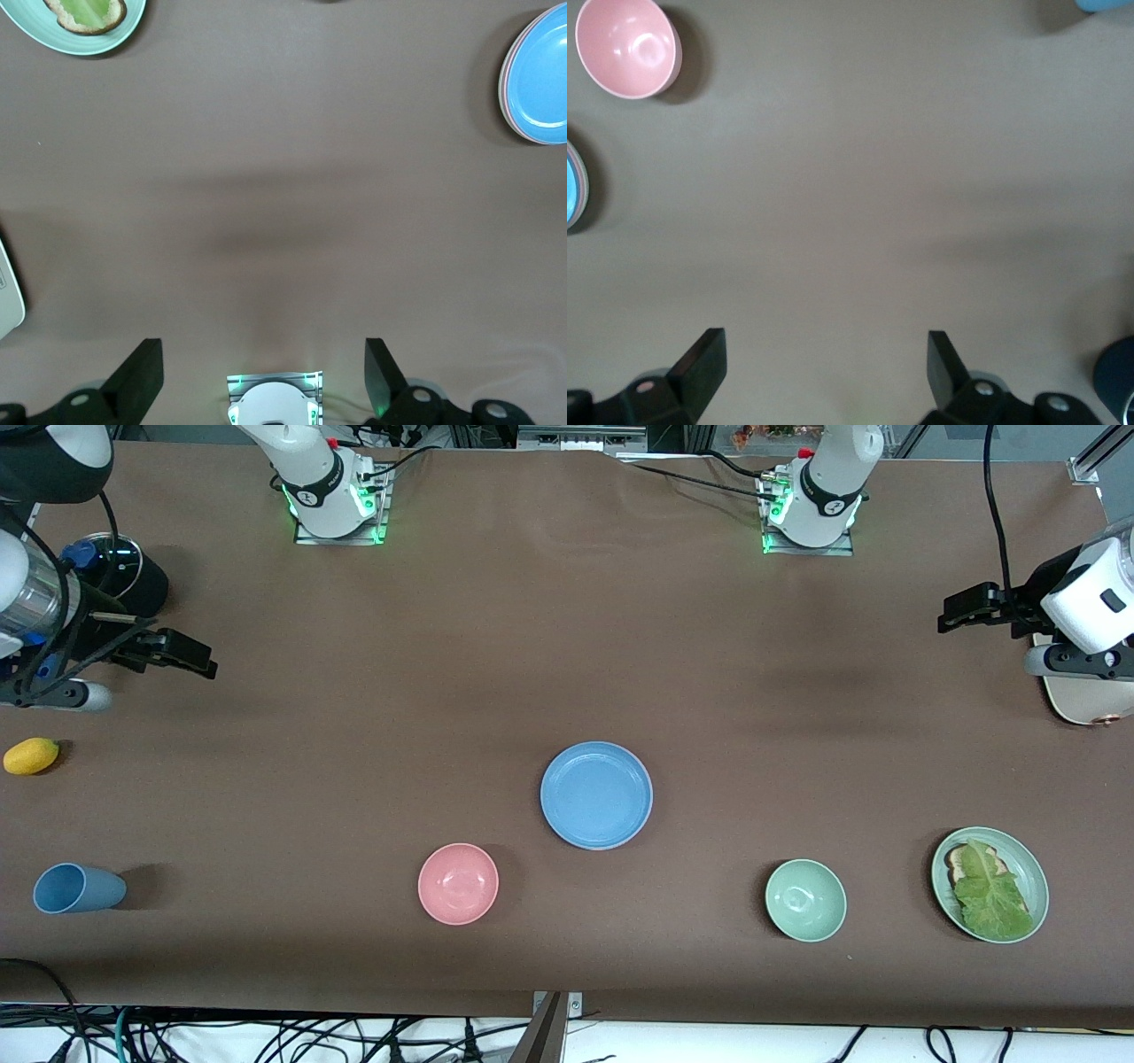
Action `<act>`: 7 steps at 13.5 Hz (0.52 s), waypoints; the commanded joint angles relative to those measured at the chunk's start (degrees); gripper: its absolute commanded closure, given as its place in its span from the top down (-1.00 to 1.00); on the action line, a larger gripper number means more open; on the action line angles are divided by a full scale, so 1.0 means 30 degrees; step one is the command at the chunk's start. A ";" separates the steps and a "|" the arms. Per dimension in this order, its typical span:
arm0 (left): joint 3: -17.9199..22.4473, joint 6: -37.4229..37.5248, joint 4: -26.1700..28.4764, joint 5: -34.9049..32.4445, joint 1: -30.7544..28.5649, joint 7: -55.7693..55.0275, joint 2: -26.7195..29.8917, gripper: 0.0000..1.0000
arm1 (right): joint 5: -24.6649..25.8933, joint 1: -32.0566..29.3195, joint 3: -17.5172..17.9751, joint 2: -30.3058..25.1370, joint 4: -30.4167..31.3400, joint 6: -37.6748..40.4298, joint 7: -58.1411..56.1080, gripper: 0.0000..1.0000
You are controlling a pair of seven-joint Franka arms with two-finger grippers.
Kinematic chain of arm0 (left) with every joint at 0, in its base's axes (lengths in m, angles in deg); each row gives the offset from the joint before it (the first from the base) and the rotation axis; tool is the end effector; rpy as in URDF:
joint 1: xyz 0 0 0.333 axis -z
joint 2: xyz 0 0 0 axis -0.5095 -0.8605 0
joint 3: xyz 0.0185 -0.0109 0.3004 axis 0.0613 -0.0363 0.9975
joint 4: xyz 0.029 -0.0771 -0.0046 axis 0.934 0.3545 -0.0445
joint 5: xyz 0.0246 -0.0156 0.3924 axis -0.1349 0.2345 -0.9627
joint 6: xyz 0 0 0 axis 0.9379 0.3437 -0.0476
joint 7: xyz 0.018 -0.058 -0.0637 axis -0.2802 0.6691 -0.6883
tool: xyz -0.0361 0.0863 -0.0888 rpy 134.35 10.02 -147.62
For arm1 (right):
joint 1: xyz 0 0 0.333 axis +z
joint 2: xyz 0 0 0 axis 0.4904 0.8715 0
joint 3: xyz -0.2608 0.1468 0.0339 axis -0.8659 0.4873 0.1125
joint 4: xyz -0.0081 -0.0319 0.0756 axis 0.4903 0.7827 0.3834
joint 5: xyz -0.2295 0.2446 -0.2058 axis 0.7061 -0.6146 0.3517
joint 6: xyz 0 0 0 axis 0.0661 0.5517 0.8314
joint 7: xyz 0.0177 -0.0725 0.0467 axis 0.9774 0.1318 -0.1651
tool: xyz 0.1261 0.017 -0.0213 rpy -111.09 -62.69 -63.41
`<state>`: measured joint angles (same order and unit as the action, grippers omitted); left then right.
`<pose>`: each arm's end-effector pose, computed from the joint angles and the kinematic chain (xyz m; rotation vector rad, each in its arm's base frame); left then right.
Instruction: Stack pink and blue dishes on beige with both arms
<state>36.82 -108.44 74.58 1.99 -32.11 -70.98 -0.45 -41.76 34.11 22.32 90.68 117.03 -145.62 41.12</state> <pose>0.5470 -0.0096 0.5534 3.0673 -0.0537 -0.3746 0.5820 0.0523 0.5347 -3.0899 0.1384 0.1640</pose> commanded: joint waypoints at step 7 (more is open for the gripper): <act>-0.0091 -0.0166 -0.0249 -0.0246 -0.0064 0.0364 -0.0160 1.00 | -0.0191 0.0176 -0.0313 -0.0301 -0.0006 0.0245 -0.0287 1.00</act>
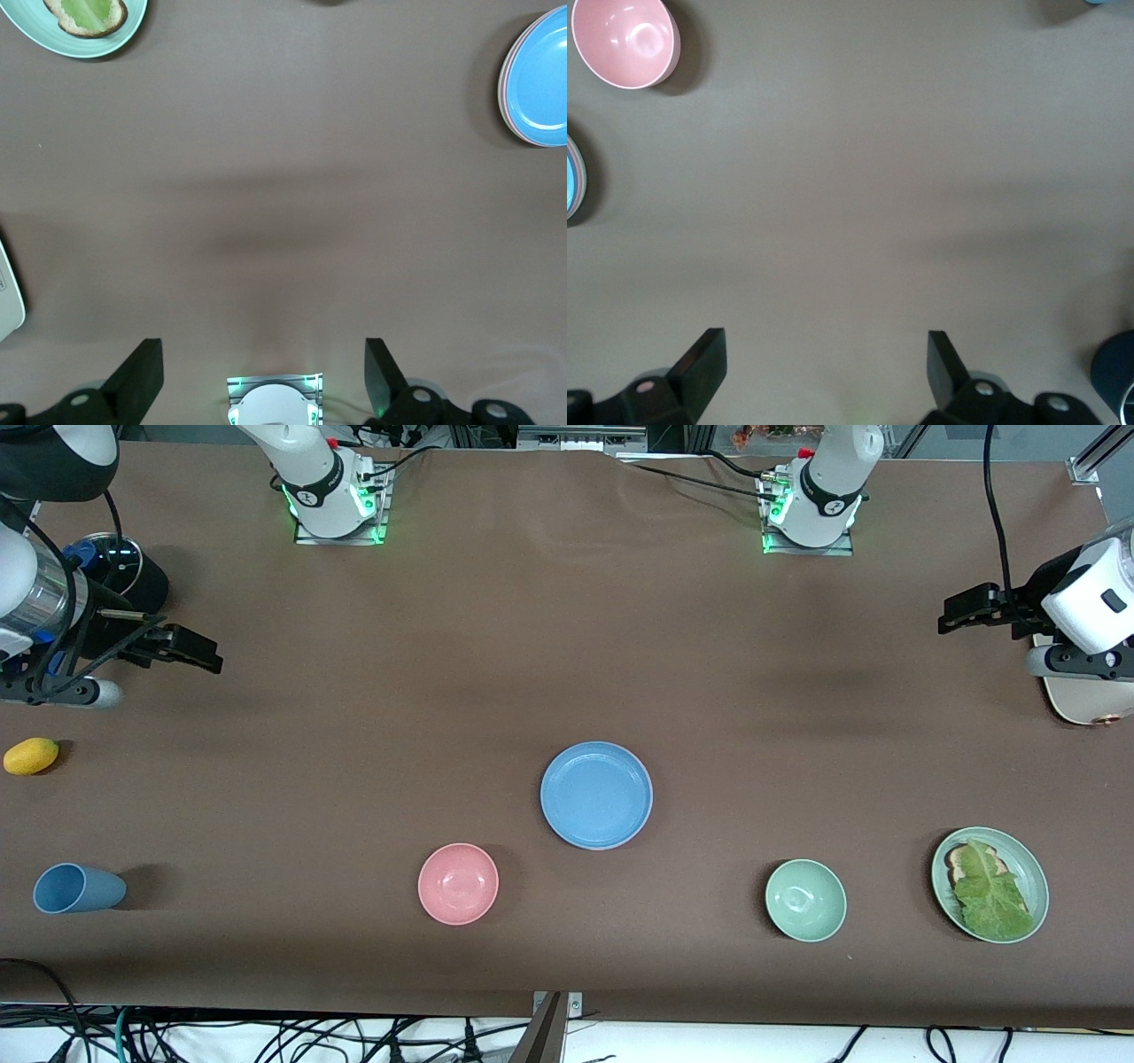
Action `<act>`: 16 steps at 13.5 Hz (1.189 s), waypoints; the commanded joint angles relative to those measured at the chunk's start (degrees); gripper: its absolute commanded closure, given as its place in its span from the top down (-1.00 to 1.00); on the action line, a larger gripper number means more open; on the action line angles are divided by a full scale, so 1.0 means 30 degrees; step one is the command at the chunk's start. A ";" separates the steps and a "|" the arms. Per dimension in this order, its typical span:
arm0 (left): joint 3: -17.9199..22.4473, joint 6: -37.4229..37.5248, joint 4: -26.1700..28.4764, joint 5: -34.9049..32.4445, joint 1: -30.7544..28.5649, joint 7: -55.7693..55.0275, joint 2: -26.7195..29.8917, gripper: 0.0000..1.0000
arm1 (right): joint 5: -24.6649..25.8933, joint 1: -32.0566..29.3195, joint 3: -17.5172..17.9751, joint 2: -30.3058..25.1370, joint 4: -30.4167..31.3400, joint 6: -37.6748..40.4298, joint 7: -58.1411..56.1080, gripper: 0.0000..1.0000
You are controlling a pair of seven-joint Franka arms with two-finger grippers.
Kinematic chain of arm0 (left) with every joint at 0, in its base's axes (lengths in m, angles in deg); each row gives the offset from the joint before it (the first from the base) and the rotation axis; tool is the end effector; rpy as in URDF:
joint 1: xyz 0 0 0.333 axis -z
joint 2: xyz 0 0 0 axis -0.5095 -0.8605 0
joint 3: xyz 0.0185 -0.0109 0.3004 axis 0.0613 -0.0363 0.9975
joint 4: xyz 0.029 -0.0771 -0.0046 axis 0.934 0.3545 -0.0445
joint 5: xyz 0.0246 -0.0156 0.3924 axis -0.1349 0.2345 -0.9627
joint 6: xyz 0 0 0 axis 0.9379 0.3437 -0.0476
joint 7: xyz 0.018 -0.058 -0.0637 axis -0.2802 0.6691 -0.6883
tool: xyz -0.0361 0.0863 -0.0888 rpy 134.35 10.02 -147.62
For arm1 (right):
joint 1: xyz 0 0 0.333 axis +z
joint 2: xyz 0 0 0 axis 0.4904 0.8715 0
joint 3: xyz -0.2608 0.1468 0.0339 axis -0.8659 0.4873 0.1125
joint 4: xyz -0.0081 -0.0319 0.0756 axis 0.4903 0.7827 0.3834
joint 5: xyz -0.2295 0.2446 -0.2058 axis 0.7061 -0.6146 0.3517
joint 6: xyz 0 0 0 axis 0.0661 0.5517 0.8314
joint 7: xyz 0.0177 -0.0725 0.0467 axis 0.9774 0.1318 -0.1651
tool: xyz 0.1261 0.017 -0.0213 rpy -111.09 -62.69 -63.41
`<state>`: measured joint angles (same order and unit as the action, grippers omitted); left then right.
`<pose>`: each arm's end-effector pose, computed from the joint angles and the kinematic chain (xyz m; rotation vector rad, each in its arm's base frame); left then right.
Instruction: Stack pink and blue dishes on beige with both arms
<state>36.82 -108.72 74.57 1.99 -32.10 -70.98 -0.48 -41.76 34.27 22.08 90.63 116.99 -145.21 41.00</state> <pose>0.5478 -0.0096 0.5535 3.0681 -0.0538 -0.3676 0.5810 0.0515 0.5350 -3.0905 0.1370 0.1725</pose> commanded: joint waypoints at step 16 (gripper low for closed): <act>-0.0090 -0.0072 -0.0246 -0.0217 -0.0064 0.0364 -0.0149 1.00 | 0.0335 0.0008 -0.0353 -0.0226 -0.0373 0.0489 -0.2385 1.00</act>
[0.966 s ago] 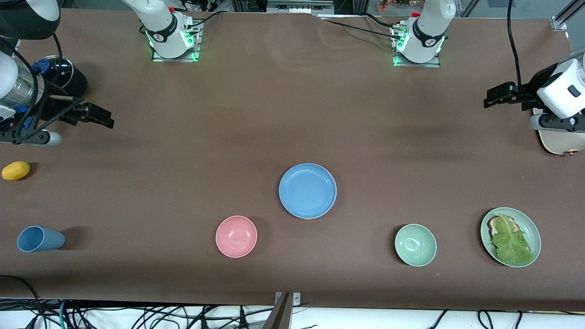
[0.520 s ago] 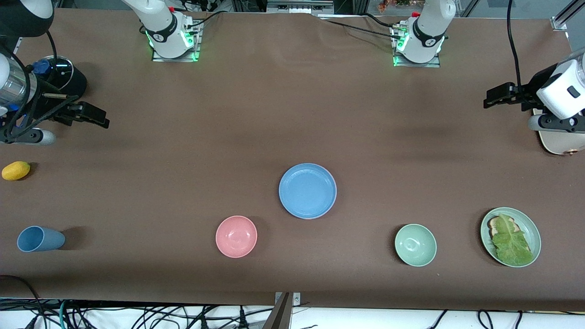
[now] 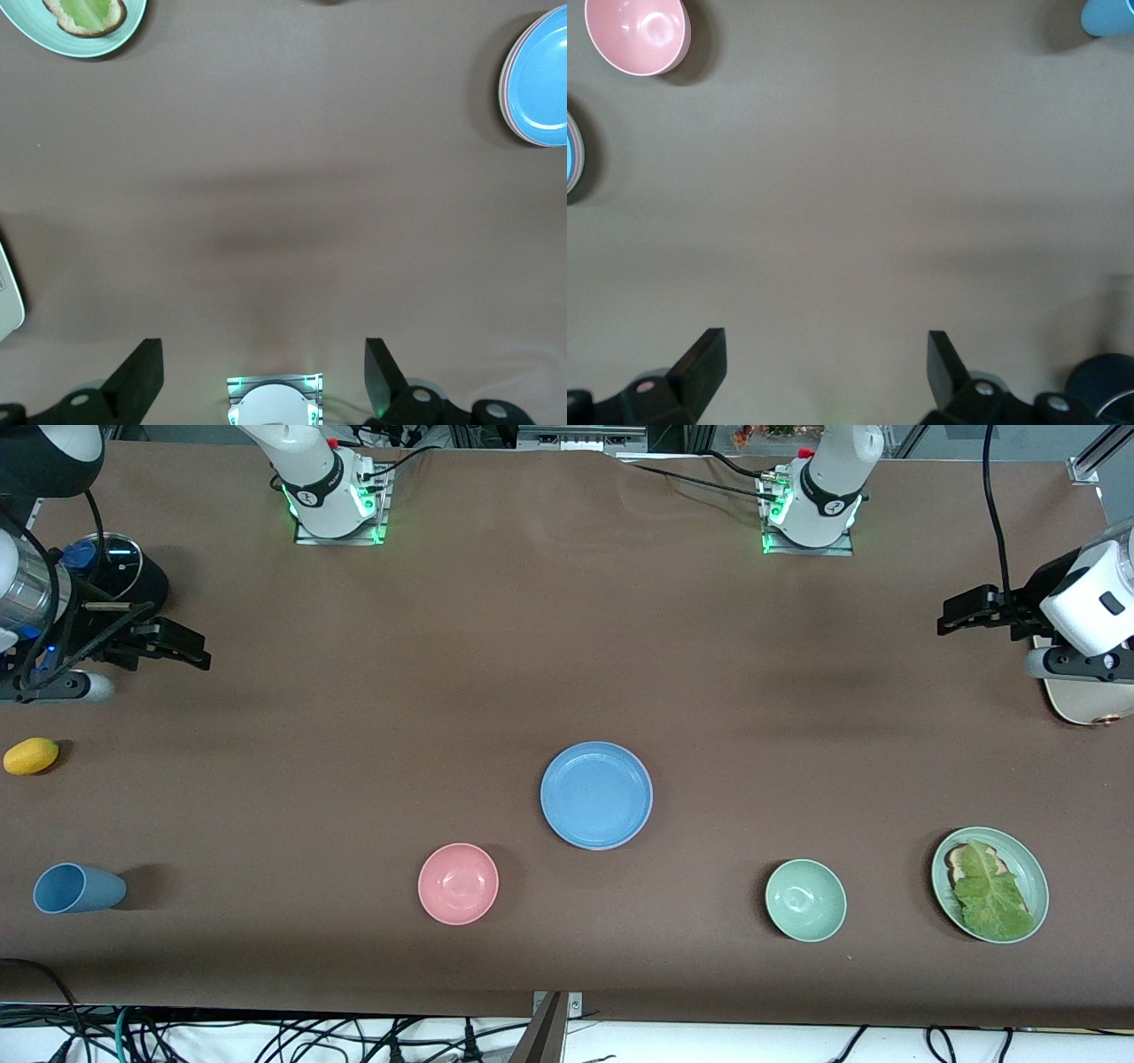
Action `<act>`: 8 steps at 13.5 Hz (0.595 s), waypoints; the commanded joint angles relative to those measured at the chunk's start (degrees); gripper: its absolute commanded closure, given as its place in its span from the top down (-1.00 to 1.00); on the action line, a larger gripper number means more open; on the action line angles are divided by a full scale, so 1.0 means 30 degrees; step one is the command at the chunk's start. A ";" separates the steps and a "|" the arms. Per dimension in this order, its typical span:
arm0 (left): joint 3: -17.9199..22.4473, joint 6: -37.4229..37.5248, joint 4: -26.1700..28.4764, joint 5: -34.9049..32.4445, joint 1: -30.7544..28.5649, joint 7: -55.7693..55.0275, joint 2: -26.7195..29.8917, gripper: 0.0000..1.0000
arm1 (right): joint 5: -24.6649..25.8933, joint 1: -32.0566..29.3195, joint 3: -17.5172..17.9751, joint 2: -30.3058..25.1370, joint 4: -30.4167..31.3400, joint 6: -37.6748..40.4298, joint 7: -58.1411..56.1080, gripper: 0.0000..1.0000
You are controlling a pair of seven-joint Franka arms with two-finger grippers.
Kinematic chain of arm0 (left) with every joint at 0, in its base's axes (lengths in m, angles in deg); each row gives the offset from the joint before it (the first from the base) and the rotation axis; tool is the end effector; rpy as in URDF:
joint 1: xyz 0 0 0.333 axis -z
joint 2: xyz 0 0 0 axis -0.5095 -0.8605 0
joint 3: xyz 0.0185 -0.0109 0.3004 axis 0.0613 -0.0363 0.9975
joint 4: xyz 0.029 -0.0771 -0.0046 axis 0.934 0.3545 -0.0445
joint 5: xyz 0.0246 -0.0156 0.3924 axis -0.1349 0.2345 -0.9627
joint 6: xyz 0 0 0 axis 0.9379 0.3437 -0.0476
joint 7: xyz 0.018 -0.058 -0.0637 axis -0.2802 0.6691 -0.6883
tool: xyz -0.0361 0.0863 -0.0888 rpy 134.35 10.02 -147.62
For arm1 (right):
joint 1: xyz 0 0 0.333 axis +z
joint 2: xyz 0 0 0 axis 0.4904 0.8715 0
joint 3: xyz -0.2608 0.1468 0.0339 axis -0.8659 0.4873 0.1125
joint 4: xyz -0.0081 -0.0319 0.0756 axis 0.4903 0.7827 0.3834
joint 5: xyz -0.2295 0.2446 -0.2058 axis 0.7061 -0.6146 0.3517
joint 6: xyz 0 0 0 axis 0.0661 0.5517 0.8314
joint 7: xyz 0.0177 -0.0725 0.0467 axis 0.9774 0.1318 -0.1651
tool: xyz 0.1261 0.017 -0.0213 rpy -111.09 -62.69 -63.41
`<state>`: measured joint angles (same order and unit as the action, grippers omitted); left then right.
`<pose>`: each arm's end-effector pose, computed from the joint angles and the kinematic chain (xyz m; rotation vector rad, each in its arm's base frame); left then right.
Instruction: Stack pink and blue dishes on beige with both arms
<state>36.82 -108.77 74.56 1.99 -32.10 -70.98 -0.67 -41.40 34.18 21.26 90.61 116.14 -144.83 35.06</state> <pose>0.5487 -0.0096 0.5518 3.0676 -0.0536 -0.3711 0.5820 0.0420 0.5416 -3.0954 0.0000 0.1542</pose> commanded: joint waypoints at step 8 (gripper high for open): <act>-0.0090 -0.0084 -0.0244 -0.0217 -0.0094 0.0392 -0.0085 1.00 | 0.0421 0.0038 -0.0078 -0.0219 -0.0060 0.0537 -0.0406 1.00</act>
